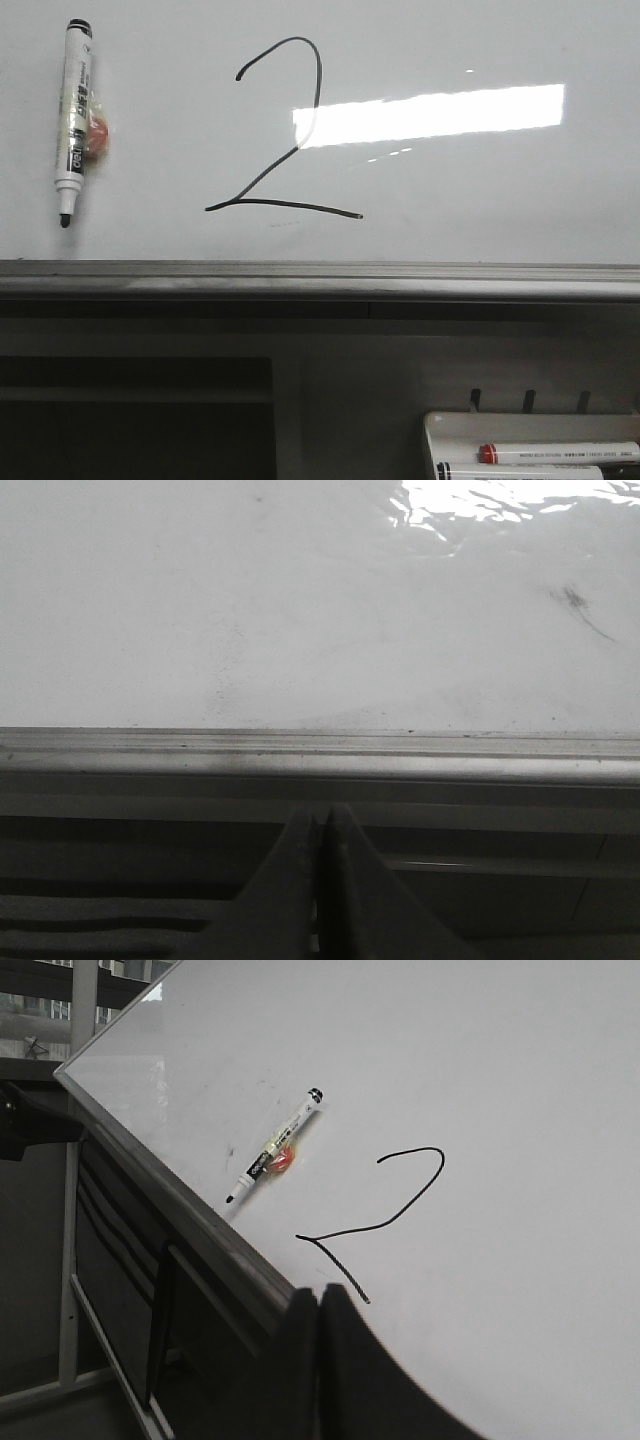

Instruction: Write number 2 on whiteboard

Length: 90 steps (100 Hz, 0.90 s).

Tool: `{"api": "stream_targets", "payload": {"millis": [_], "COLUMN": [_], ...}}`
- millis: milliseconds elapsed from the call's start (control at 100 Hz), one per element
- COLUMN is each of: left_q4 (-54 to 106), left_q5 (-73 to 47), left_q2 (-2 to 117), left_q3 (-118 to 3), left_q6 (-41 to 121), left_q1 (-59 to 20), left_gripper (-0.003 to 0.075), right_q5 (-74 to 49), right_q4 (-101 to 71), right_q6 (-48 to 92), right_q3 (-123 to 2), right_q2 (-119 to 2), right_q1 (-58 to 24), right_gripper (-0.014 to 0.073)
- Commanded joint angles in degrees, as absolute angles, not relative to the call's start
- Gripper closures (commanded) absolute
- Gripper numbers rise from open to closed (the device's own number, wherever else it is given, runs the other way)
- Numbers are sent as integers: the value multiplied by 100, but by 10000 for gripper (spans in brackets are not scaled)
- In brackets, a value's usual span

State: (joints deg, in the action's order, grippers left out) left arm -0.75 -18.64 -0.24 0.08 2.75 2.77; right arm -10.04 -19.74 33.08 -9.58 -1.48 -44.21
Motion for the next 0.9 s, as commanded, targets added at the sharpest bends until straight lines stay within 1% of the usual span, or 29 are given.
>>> {"api": "stream_targets", "payload": {"millis": [0, 310, 360, 460, 530, 670, 890], "left_q4": [-73, -73, -73, -73, -73, -73, -73], "left_q5": [-1499, -1499, -1499, -1499, -1499, -1499, -1499], "left_q2": [-174, -174, -174, -174, -174, -174, -174], "left_q3": [72, 72, 72, 72, 72, 72, 72], "left_q6": [280, 280, 280, 280, 280, 280, 280], "left_q1": [282, 282, 282, 282, 282, 282, 282], "left_gripper": [741, 741, 741, 741, 741, 741, 741], "right_q5": [-607, -607, -519, -505, -501, -446, -470], "right_q4": [-1999, -1960, -1560, 81, 499, 502, 447], "right_q6": [3331, 3257, 2734, 781, 268, 268, 268], "right_q3": [-1113, -1113, -1113, -1113, -1113, -1113, -1113], "right_q2": [-209, -209, -209, -209, -209, -209, -209], "right_q1": [-4394, -4394, -4361, -4205, -3994, -3177, -959], "right_gripper": [654, 654, 654, 654, 654, 654, 654]}}
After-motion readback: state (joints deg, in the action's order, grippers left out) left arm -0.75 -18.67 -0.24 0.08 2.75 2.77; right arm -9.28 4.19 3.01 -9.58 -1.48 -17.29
